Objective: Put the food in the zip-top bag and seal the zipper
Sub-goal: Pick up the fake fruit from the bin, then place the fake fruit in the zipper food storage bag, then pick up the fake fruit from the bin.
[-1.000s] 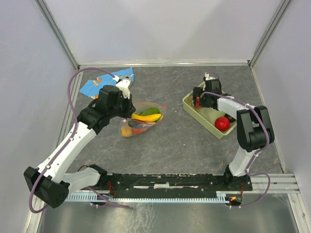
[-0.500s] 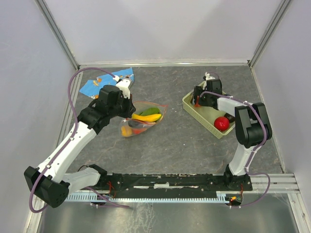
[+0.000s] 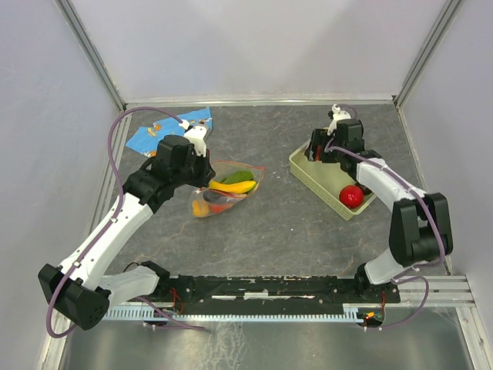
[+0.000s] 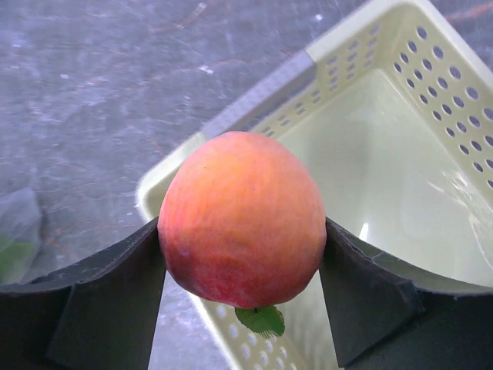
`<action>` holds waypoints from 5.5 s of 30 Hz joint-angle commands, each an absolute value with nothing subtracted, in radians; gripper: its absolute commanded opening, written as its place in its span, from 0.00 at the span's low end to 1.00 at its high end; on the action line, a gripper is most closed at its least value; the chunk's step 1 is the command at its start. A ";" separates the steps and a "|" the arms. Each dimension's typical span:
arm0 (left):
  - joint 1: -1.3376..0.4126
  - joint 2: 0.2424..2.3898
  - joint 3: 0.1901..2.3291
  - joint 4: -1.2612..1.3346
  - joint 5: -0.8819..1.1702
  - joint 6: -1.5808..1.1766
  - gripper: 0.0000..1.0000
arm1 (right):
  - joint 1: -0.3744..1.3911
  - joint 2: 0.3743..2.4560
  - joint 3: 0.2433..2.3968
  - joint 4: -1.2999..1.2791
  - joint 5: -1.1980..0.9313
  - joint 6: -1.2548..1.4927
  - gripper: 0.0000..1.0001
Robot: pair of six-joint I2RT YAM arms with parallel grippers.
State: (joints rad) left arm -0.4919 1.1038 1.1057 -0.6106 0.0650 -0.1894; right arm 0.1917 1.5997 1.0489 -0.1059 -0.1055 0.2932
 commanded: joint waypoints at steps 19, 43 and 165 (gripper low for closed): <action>-0.484 1.095 1.103 -0.553 0.069 -0.152 0.03 | 0.700 1.283 1.206 -0.244 -0.104 0.258 0.72; -0.485 1.091 1.103 -0.552 0.084 -0.153 0.03 | 0.882 1.519 1.370 -0.242 -0.207 0.252 0.75; -0.484 1.114 1.097 -0.551 0.103 -0.158 0.03 | 0.345 1.139 0.967 -0.452 0.273 0.485 0.75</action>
State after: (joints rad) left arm -0.4885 1.1088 1.0943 -0.6006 0.0860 -0.1898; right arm 0.2703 1.1873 0.8886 -0.4934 0.2447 0.5175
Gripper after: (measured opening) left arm 0.043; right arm 0.866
